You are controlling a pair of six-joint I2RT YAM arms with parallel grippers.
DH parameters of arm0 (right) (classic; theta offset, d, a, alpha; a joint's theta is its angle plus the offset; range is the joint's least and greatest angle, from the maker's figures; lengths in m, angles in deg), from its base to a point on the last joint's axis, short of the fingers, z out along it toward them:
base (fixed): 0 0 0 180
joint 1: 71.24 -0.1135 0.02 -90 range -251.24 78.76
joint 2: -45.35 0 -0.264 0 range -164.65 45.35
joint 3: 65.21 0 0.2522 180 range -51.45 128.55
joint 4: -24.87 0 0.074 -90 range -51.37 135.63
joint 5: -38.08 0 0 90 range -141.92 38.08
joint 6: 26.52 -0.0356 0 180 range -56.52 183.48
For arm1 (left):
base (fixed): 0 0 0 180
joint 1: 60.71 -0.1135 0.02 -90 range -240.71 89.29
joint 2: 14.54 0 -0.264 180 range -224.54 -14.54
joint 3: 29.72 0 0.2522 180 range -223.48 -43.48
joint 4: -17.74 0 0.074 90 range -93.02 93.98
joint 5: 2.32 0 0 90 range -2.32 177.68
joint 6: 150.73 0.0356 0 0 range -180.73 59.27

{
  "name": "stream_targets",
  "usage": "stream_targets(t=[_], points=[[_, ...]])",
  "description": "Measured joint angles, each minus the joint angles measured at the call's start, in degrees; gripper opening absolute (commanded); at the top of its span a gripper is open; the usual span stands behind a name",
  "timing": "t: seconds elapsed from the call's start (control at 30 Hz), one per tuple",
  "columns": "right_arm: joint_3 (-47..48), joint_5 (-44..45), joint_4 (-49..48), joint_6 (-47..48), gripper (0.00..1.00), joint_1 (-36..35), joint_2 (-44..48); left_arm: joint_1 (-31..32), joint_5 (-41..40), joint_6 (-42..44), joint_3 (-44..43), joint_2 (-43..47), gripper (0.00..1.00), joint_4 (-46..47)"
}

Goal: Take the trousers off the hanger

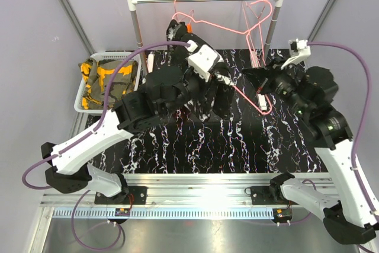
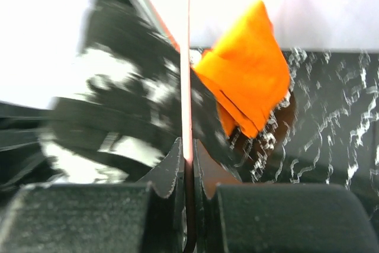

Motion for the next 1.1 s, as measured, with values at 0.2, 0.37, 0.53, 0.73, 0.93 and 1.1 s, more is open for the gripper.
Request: stream_targets(t=[0.2,0.37,0.53,0.73,0.93,1.1], points=[[11.93,-4.02,7.54,1.29,0.00,-0.02,0.70,-0.26,10.01,-1.33,3.34,3.34,0.19,3.32],[17.57,-7.61,11.91,1.33,0.00,-0.07,0.55,-0.04,17.77,-2.36,6.47,4.17,0.44,6.73],[18.73,-8.92,12.94,0.63,0.00,0.15,-0.33,0.37,21.09,-2.89,6.67,3.21,0.75,8.63],[18.67,-8.50,13.94,-0.48,0.00,0.22,-2.19,1.01,20.46,-4.26,6.67,-0.50,0.80,12.13],[18.99,-6.78,13.94,-1.16,0.00,0.31,-2.01,4.07,12.04,-2.43,9.46,-2.86,0.80,16.46],[20.22,-6.29,13.99,-1.18,0.00,0.31,-2.14,6.71,4.13,0.72,9.68,-5.46,0.84,19.39]])
